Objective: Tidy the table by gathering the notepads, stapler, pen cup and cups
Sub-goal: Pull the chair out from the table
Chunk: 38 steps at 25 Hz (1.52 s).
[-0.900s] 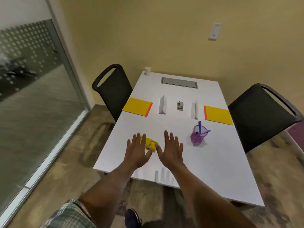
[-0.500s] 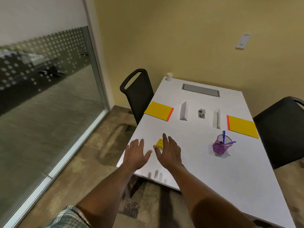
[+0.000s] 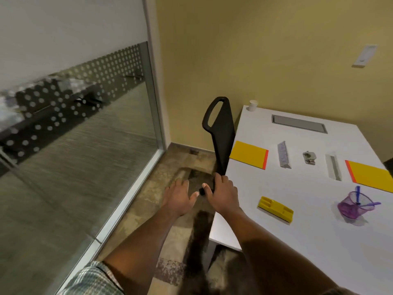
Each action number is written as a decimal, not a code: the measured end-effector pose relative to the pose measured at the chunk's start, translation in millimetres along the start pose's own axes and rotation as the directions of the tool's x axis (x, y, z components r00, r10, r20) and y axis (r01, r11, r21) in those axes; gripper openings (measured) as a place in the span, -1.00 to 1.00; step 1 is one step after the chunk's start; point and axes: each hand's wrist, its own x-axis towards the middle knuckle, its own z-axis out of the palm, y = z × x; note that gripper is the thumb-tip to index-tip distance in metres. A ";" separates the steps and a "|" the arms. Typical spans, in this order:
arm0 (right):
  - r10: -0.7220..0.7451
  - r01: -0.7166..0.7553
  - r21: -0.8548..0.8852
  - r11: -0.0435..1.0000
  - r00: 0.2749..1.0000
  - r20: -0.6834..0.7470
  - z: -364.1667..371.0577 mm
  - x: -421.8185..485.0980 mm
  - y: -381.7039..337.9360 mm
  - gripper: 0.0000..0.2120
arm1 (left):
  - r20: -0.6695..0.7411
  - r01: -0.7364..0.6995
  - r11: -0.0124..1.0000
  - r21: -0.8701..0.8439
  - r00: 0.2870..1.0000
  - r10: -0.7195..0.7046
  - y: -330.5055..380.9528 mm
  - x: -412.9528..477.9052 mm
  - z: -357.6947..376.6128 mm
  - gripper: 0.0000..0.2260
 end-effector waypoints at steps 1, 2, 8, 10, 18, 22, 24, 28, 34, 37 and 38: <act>-0.006 0.006 0.006 1.000 1.000 -0.001 12.4 9.2 -23.6 -0.46 | 0.002 0.007 1.000 0.011 1.000 -0.007 -26.7 7.2 -8.1 -0.51; -0.010 0.010 0.002 1.000 1.000 -0.003 18.3 17.1 -36.1 -0.47 | -0.010 0.003 1.000 0.019 1.000 -0.003 -41.6 13.6 -12.7 -0.52; -0.052 0.052 -0.038 0.998 0.999 0.007 45.0 78.9 -104.9 -0.49 | -0.033 0.018 1.000 0.016 0.999 -0.017 -113.8 65.7 -33.4 -0.53; -0.067 0.068 -0.030 0.997 0.998 0.014 48.7 95.4 -115.5 -0.50 | -0.034 0.011 0.999 0.033 0.999 -0.010 -124.8 80.9 -35.4 -0.53; -0.041 0.041 0.045 0.998 0.999 0.002 75.3 255.3 -149.1 -0.57 | -0.030 -0.067 0.995 0.072 0.997 0.069 -168.9 241.6 -46.9 -0.53; -0.048 0.051 0.064 0.997 0.998 -0.045 66.2 332.5 -150.0 -0.61 | -0.078 -0.118 0.990 0.074 0.989 0.123 -168.3 324.6 -57.7 -0.56; -0.054 0.060 0.071 0.996 0.994 -0.092 57.1 368.0 -149.0 -0.62 | -0.125 -0.172 0.984 0.038 0.977 0.175 -162.6 358.2 -64.2 -0.61; 0.006 0.003 0.060 0.998 0.989 -0.150 44.5 436.2 -131.8 -0.64 | -0.112 -0.279 0.960 -0.022 0.955 0.274 -139.4 437.9 -65.6 -0.69; 0.166 -0.155 0.063 0.986 0.952 -0.257 35.9 503.4 -82.5 -0.65 | -0.097 -0.398 0.915 -0.064 0.915 0.391 -82.9 533.9 -62.3 -0.73; 0.306 -0.294 0.085 0.952 0.901 -0.308 32.7 546.7 -52.3 -0.65 | -0.077 -0.538 0.840 -0.078 0.843 0.533 -49.2 597.9 -55.0 -0.78; 0.358 -0.349 0.089 0.933 0.869 -0.342 28.6 563.6 -39.6 -0.66 | -0.068 -0.590 0.804 -0.074 0.807 0.586 -34.4 625.7 -51.4 -0.80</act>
